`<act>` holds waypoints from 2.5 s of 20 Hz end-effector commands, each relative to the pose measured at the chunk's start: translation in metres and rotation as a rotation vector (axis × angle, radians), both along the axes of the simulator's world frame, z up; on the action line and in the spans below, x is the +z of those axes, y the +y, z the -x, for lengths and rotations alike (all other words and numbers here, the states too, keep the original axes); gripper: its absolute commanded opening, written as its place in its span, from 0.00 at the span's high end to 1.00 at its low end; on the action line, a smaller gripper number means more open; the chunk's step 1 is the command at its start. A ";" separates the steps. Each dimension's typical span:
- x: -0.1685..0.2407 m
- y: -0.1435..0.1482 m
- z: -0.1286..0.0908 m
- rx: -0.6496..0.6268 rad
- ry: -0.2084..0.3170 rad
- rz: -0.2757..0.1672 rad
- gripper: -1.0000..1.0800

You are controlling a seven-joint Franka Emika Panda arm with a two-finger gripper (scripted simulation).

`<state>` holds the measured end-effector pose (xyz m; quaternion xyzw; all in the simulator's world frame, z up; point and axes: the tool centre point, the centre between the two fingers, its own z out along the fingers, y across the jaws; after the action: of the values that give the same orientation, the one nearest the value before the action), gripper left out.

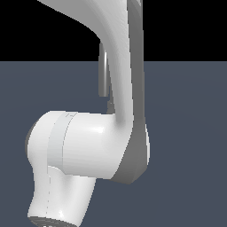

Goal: Turn on the faucet by rotating a designated handle.

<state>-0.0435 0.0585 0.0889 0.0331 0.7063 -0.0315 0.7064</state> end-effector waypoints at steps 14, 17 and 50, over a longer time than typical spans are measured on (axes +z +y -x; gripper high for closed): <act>0.037 -0.004 0.000 -0.003 0.006 0.000 1.00; 0.047 -0.006 0.001 -0.002 0.004 0.000 1.00; 0.058 -0.076 0.008 -0.005 0.009 -0.006 1.00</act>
<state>-0.0505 0.0087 0.1497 0.0598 0.7073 -0.0327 0.7036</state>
